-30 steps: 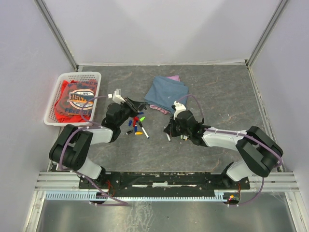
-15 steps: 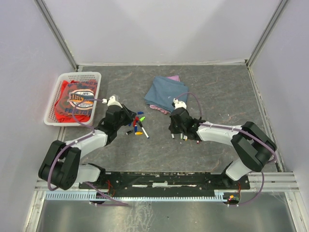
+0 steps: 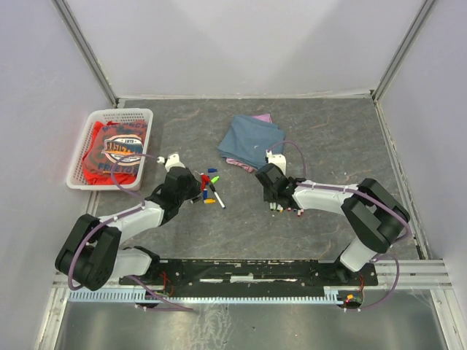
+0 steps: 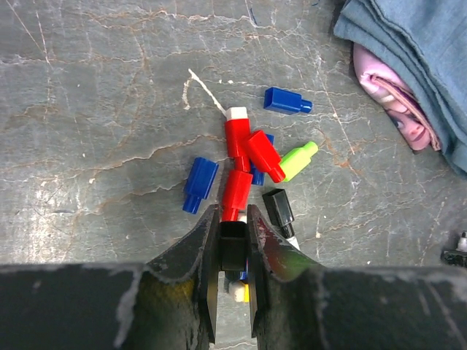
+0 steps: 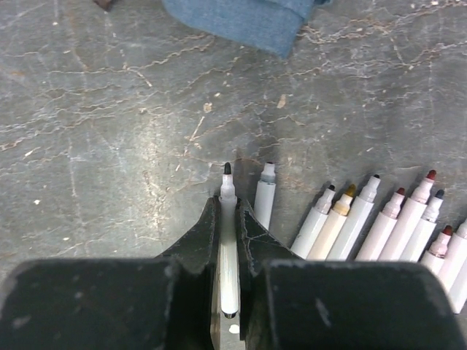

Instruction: Open the pen caps

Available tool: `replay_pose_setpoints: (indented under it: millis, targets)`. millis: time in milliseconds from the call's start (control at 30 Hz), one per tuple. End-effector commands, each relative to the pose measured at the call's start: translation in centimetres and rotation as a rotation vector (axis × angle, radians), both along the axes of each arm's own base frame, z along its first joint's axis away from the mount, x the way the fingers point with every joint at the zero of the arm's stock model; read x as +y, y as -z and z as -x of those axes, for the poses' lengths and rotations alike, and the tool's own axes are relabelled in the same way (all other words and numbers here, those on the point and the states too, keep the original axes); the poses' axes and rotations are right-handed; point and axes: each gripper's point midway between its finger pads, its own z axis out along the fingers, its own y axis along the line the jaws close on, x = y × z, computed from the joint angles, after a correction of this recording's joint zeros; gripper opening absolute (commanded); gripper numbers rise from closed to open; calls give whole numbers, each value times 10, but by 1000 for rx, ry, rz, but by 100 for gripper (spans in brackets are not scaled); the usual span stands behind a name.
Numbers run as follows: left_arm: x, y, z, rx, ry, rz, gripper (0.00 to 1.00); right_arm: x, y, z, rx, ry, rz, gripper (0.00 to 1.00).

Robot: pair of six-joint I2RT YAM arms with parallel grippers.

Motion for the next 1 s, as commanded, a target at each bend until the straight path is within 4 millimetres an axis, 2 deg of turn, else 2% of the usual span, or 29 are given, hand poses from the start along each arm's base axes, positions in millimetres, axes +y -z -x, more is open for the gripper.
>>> replay_pose_setpoints:
  millis: [0,167,467,833,967]
  targets:
    - [8,-2,-3,-33,-1,-83,6,-7,-8,-11,-33,62,39,11]
    - [6,-1,-2,-31,3,-99,7,-18,-7,-10,-33,88,62,11]
    - [4,4,-1,-20,9,-118,9,-26,-2,-6,-18,108,84,14]
    - [-1,8,-2,-9,21,-132,14,-24,-9,-6,-33,91,60,31]
    - [-1,8,-2,-9,20,-133,17,-20,-17,-7,-49,71,42,33]
